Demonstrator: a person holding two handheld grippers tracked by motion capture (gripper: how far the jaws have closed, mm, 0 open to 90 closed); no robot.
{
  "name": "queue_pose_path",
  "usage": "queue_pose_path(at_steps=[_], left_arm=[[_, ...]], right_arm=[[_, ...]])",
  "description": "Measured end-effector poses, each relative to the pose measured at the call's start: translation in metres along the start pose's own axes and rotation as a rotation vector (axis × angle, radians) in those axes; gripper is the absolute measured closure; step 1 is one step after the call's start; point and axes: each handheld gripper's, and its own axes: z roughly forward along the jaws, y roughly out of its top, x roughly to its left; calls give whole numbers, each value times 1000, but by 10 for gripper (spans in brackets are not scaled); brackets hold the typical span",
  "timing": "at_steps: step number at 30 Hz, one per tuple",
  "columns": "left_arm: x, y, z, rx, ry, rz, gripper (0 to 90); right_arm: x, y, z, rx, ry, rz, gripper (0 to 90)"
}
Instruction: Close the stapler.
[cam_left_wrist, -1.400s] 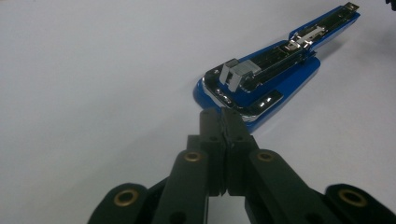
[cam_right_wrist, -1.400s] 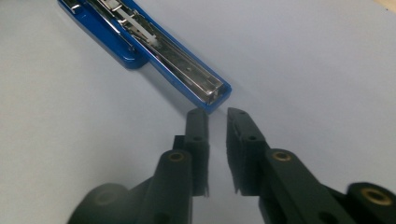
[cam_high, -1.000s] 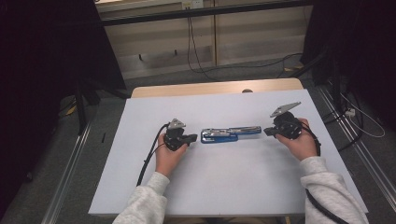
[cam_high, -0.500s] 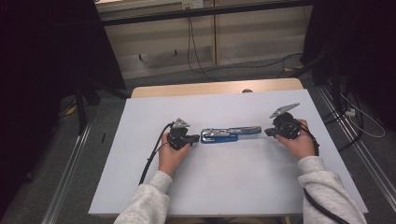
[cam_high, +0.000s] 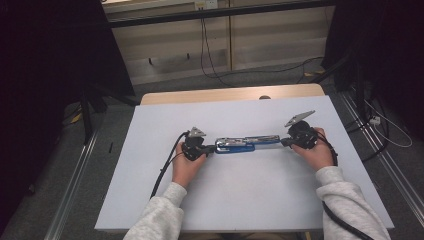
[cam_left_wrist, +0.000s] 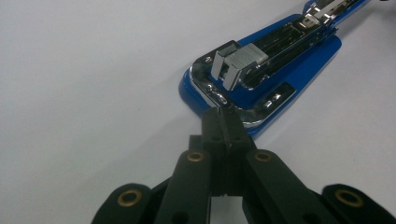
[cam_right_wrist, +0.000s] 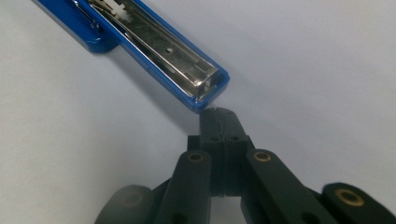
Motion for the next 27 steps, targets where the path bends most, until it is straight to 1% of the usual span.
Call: queue_pose_path(at_steps=[2,3,10,14,18,21,23,25,27], left_arm=[[1,0,0,4,-5,-3,900],[0,0,0,-1,1,-1,900],[1,0,1,0,3,-7,900],[1,0,1,2,4,-6,900],[1,0,1,0,5,-5,900],[1,0,1,0,4,-5,900],[1,0,1,-1,4,-6,900],[1,0,1,-2,5,-6,900],[1,0,1,-7,8,-11,900]], right_arm=[[-1,-1,1,-2,6,5,900],[-1,-1,1,0,8,3,900],[-1,-2,5,9,14,10,900],[1,-1,5,5,19,-3,900],[1,0,1,-21,13,3,900],[1,1,-2,-41,20,9,900],[1,1,-3,-74,44,19,900],[2,3,-4,-86,49,21,900],[4,5,-5,-110,68,27,900]])
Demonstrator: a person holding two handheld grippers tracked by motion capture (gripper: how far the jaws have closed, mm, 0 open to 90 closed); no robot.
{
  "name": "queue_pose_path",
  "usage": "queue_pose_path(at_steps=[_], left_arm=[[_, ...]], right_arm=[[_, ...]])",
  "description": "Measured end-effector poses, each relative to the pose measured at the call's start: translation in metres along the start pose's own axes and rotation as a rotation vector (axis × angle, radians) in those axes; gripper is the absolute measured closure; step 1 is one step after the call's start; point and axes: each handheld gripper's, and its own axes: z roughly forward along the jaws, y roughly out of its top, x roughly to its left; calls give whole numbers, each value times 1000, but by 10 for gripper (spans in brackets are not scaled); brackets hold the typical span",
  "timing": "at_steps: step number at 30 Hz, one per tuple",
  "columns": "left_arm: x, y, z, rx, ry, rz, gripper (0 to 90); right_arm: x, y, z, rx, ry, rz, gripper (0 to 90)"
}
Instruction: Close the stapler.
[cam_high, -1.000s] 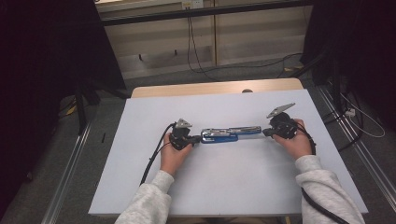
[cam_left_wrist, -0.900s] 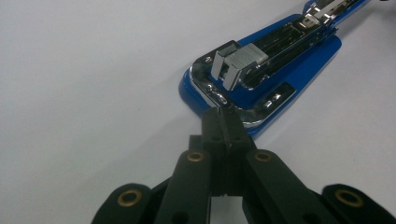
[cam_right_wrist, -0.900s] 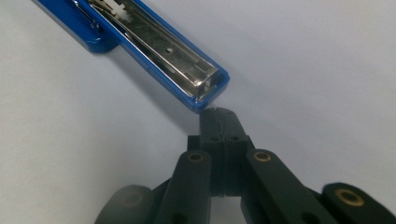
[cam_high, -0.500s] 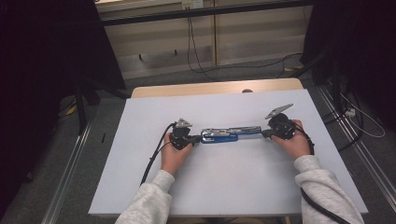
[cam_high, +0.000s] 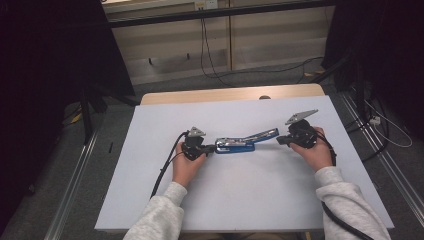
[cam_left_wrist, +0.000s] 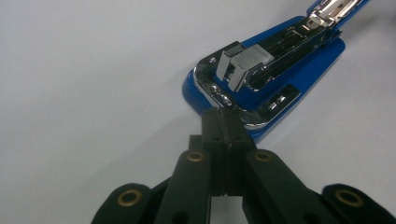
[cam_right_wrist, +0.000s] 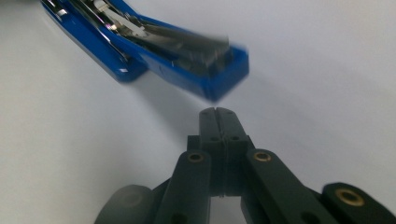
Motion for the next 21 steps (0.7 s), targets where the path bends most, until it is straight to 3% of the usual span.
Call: queue_pose_path(at_steps=[3,5,9,15,19,21], left_arm=[[1,0,-1,-4,0,-8,900],[2,-1,-2,-6,10,-14,880],[7,-3,-8,-32,21,-48,737],[10,-2,-25,-70,3,-39,510],[10,-4,-37,-93,-14,-38,406],[10,-4,-42,-99,-13,-19,388]], right_arm=[[3,2,0,-7,1,-5,855],[4,2,1,-11,-2,5,775],[5,2,1,-27,17,30,643],[11,-2,-6,-50,35,36,488],[13,-5,-10,-52,37,43,403],[16,-7,-13,-52,37,39,385]])
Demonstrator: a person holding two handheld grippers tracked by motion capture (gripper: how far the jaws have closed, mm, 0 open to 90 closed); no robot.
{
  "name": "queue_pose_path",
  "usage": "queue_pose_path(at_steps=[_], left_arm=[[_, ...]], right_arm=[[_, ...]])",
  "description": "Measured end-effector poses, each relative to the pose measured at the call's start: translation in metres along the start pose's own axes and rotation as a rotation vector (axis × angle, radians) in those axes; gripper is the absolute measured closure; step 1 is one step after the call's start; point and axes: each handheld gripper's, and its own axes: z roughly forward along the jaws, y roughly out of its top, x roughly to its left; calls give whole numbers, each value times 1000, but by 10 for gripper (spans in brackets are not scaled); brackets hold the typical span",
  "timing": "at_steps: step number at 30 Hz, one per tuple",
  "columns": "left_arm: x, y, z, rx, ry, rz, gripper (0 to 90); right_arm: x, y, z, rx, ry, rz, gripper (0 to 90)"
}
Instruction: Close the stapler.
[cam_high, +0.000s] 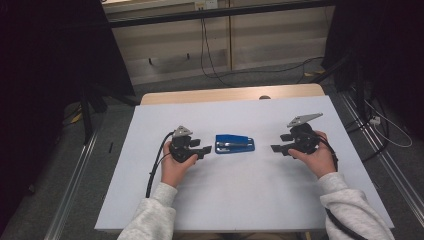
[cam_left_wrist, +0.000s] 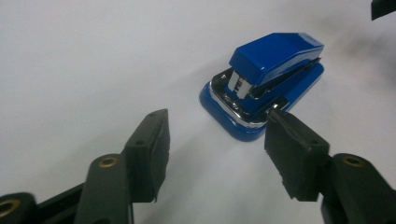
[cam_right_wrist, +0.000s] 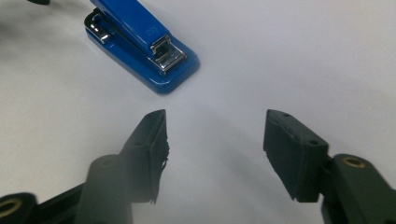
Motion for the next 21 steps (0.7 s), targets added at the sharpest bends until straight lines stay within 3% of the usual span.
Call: queue_pose_path(at_steps=[7,21], left_arm=[[-3,-3,-12,3,-23,6,240],[-4,-9,-38,-19,-24,19,112]], right_arm=[[10,-6,-8,0,5,-14,298],[24,-22,-24,14,22,-25,222]])
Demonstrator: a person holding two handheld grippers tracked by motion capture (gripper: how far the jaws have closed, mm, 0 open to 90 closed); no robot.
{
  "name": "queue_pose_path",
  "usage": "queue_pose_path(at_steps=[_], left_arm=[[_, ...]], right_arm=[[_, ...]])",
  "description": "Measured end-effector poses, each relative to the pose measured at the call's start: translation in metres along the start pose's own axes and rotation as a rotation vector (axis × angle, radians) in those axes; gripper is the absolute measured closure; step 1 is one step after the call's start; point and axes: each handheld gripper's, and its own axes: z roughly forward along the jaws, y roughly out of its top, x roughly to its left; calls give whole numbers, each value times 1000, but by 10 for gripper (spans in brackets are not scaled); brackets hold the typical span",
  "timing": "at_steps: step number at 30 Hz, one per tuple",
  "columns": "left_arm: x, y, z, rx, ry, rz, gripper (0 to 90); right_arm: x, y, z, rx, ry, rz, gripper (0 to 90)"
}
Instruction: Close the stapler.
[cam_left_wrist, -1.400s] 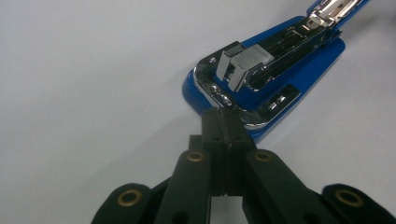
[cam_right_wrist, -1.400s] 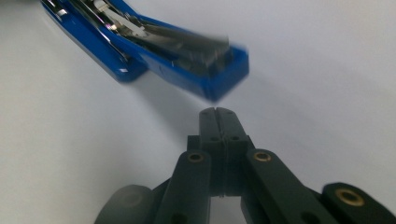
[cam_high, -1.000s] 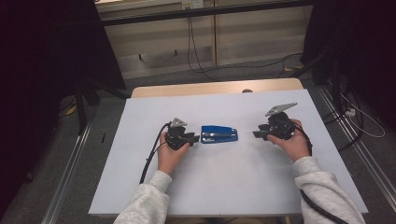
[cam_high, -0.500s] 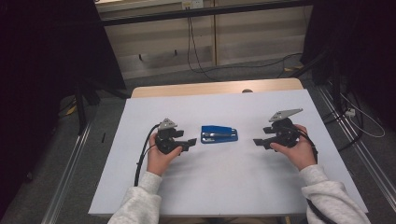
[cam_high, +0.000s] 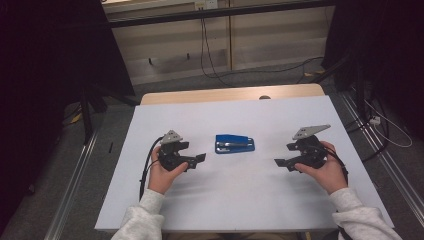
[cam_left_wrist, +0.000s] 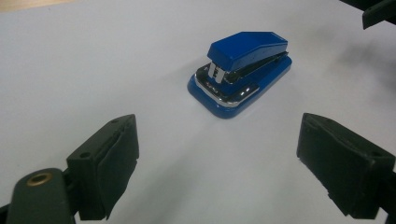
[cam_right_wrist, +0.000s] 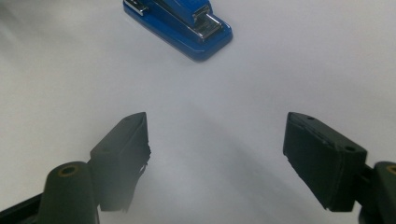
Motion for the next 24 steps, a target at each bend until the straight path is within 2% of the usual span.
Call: queue_pose_path(at_steps=[4,10,17,24], left_arm=[[-1,-2,-7,5,-1,16,100],[-1,-5,-16,-23,5,12,91],[-2,-7,-29,-28,19,32,84],[-1,-12,-39,-38,25,32,79]], right_arm=[[3,-3,-2,7,-4,-7,215],[7,-6,-5,10,-3,-13,203],[12,-11,-9,21,2,-19,192],[15,-14,-16,13,-10,-13,183]])
